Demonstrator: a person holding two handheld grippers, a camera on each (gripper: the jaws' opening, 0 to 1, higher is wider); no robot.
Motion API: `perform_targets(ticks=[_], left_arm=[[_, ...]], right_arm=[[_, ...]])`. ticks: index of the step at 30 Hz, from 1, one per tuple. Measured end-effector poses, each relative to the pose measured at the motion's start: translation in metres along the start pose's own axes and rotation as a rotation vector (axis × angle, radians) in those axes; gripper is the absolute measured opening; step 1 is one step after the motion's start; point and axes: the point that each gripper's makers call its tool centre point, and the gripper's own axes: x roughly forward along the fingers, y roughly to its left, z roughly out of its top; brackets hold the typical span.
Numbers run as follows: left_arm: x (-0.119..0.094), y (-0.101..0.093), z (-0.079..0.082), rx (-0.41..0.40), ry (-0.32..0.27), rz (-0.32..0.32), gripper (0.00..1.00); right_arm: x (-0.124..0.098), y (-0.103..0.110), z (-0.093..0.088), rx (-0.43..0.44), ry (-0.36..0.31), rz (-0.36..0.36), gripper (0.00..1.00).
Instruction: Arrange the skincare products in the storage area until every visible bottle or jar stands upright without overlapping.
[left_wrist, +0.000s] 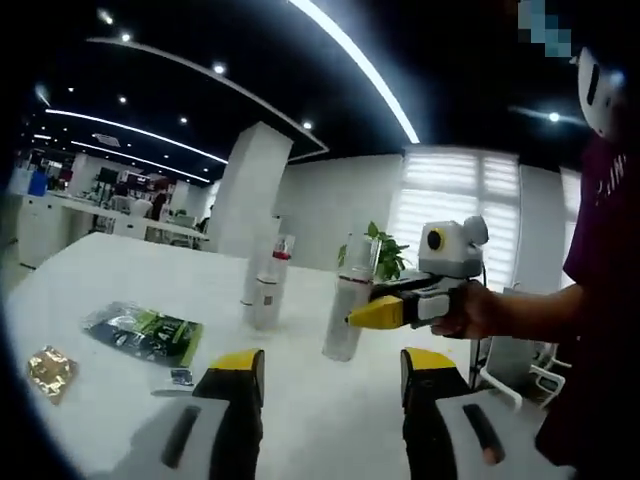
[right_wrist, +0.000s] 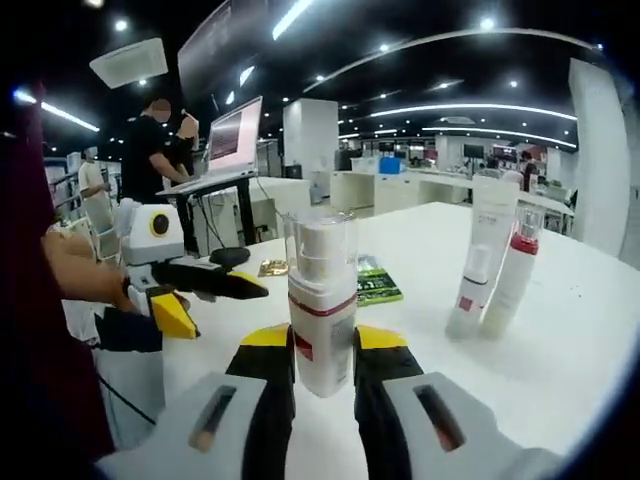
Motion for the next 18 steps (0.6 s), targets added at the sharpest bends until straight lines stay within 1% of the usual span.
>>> perform_targets(ticks=[3, 5, 6, 7, 8, 9, 11, 14, 15, 16, 18], left_arm=[[0.000, 0.004, -0.007, -0.027, -0.020, 0.006, 0.56], [0.000, 0.008, -0.014, -0.032, -0.017, 0.013, 0.56], [0.000, 0.009, -0.016, -0.031, -0.015, 0.016, 0.56], [0.000, 0.011, -0.019, -0.028, -0.005, 0.024, 0.56], [-0.001, 0.013, -0.019, -0.017, 0.004, 0.030, 0.55], [-0.001, 0.012, -0.018, -0.016, 0.000, 0.028, 0.55], [0.000, 0.012, -0.012, -0.015, -0.032, 0.017, 0.55], [0.000, 0.014, -0.017, -0.008, -0.019, 0.022, 0.53], [-0.001, 0.014, -0.019, 0.008, -0.010, 0.022, 0.52], [-0.003, 0.013, -0.022, 0.046, -0.002, 0.020, 0.51], [-0.003, 0.011, -0.021, 0.051, -0.003, 0.018, 0.50]], right_arm=[[0.000, -0.018, 0.006, 0.020, -0.028, -0.034, 0.20], [0.000, -0.032, 0.008, 0.018, -0.033, -0.066, 0.20], [0.000, -0.036, 0.008, 0.022, -0.033, -0.069, 0.20], [0.000, -0.044, 0.010, 0.026, -0.038, -0.084, 0.20], [0.000, -0.049, 0.010, 0.030, -0.042, -0.093, 0.20], [0.000, -0.053, 0.010, 0.035, -0.046, -0.094, 0.20], [0.000, -0.066, 0.010, 0.064, -0.056, -0.111, 0.20], [0.001, -0.081, 0.008, 0.078, -0.057, -0.137, 0.20], [0.001, -0.085, 0.007, 0.081, -0.058, -0.141, 0.20], [0.002, -0.088, 0.007, 0.082, -0.059, -0.146, 0.20], [0.003, -0.098, 0.004, 0.081, -0.052, -0.167, 0.20]])
